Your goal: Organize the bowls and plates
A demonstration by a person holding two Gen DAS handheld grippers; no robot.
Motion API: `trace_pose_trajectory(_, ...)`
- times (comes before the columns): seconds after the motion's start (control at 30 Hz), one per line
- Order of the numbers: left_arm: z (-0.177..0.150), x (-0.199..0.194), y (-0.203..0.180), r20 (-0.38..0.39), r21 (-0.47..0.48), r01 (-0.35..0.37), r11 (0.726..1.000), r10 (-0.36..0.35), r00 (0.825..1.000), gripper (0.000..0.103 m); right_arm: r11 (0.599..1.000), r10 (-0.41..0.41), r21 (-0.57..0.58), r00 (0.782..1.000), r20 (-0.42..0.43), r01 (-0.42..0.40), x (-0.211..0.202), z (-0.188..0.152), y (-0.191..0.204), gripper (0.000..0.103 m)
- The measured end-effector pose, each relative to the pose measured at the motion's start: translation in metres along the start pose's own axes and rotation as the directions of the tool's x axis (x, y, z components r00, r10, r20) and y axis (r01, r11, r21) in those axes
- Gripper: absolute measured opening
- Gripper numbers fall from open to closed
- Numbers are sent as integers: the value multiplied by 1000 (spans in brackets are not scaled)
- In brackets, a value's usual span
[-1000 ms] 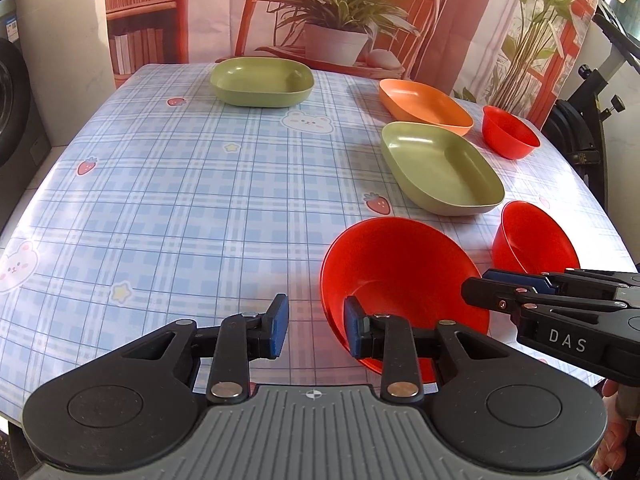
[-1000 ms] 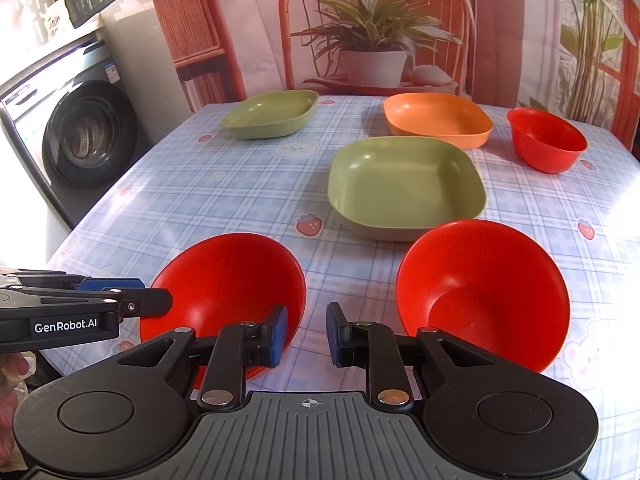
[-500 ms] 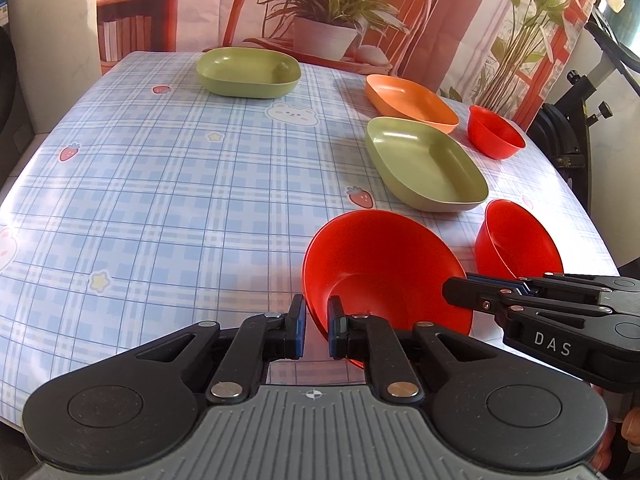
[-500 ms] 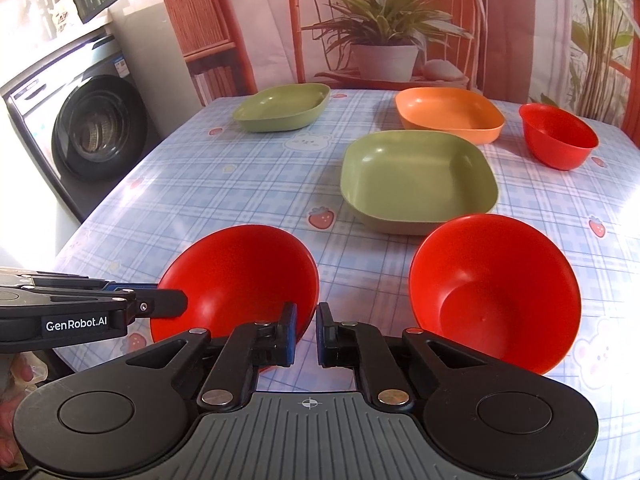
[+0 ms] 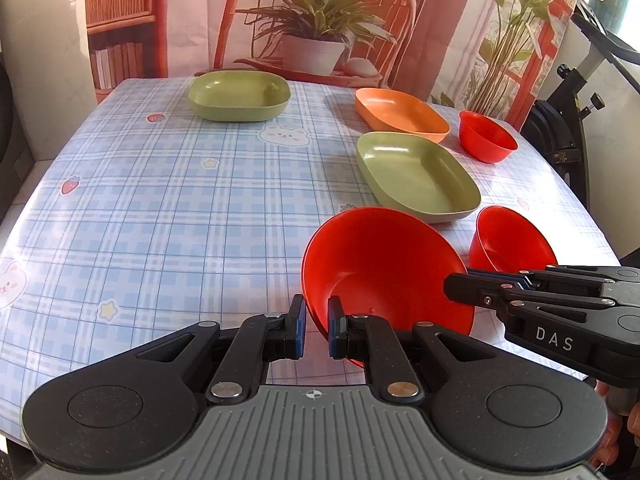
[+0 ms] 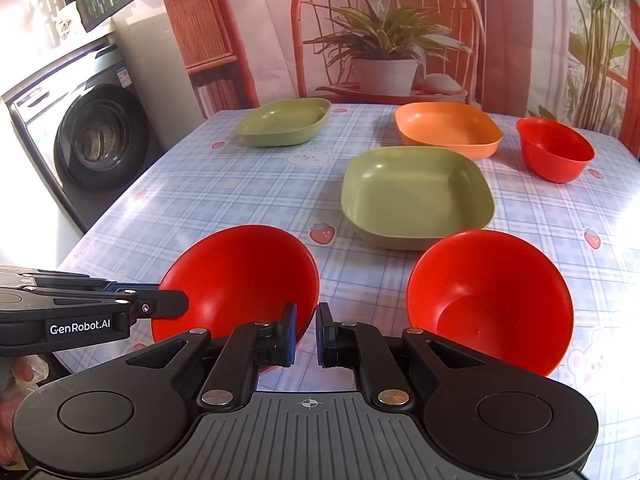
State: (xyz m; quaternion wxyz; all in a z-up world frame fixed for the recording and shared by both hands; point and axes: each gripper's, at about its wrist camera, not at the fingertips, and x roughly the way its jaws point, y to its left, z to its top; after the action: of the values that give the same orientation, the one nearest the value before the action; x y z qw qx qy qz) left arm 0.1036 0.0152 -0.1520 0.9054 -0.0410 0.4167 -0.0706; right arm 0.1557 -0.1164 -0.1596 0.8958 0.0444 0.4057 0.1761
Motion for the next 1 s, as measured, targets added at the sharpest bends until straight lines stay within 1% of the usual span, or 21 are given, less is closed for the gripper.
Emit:
trace_pose_trajectory(0.07,10,-10,-8,40,49,3,999,-5,999,12,1000,-7,13,1000,31,6,-7,5,-2,9)
trace_pose_trajectory(0.13,22,-19,-16,66,74,29,997,-34,997,12,999,-14,47,998,59,12,-16,13,-10,9)
trace_pose_trajectory(0.23,39,-26,-28,82,87,58,995,-65,994,12,995,-22,96,994,105,11,-30,24,-24,9)
trace_pose_trajectory(0.3,51,-27,-40,91,100,72,992,-81,993,12,994,-43,105,988,149,28,-42,29,-33,9)
trace_pose_trajectory(0.4,65,-24,-66,100,152,74,986,-90,991,12,991,-84,120,976,200,61,-58,33,-46,9)
trace_pose_trajectory(0.47,68,-20,-83,101,182,85,980,-104,989,12,986,-108,145,969,223,76,-66,34,-60,9)
trace_pose_trajectory(0.57,71,-7,-103,74,202,118,972,-135,988,12,978,-151,177,961,234,111,-72,29,-80,9)
trace_pose_trajectory(0.67,69,9,-117,36,210,137,968,-148,988,12,966,-182,220,957,224,132,-72,19,-100,9)
trace_pose_trajectory(0.83,61,41,-131,-36,235,138,962,-133,990,12,955,-217,244,959,183,170,-64,2,-117,9)
trace_pose_trajectory(1.0,55,61,-132,-96,222,141,965,-122,988,12,950,-225,253,962,151,183,-56,-9,-124,9)
